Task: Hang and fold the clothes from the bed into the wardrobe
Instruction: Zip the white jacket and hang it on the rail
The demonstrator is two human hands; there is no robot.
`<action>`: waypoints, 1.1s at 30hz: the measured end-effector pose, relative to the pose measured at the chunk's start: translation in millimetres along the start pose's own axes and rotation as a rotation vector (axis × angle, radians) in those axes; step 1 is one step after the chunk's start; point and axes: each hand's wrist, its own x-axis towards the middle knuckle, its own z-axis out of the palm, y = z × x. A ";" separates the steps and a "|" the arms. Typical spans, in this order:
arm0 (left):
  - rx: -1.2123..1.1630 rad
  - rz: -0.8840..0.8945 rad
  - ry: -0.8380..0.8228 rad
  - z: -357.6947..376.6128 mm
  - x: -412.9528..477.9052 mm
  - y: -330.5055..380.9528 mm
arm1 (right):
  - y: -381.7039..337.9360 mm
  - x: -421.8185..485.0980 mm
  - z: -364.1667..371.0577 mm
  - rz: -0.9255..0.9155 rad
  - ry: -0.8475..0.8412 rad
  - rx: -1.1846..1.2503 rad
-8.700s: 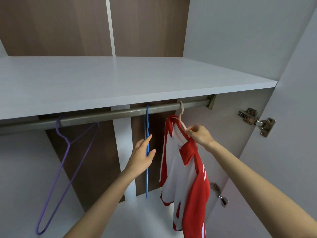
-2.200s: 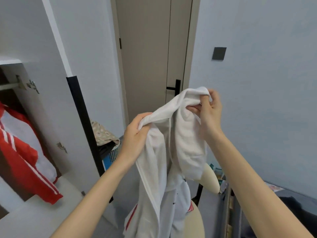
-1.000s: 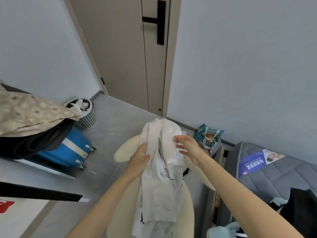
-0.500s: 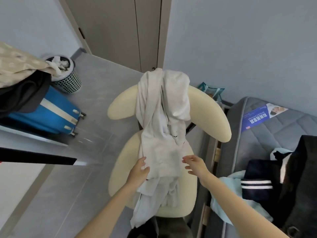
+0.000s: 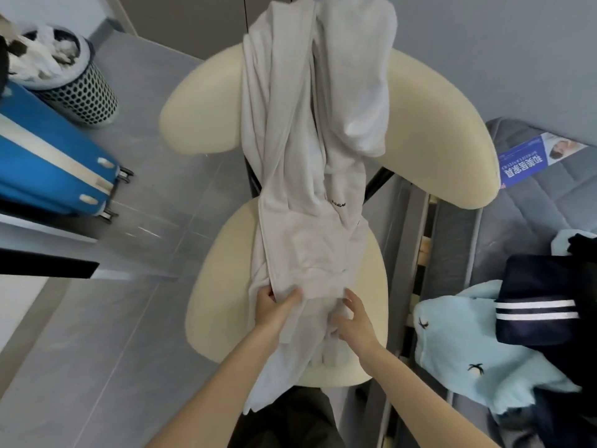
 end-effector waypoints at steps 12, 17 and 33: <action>-0.034 0.652 0.476 -84.7 -54.3 80.8 | -9.4 -4.8 17.6 0.002 0.091 -0.161; -0.114 0.916 0.658 -115.7 -92.3 125.0 | -22.6 -5.8 29.3 0.105 0.075 -0.070; 0.382 1.049 0.358 -114.3 -99.1 92.9 | -32.3 -41.4 3.8 -0.062 0.442 -0.046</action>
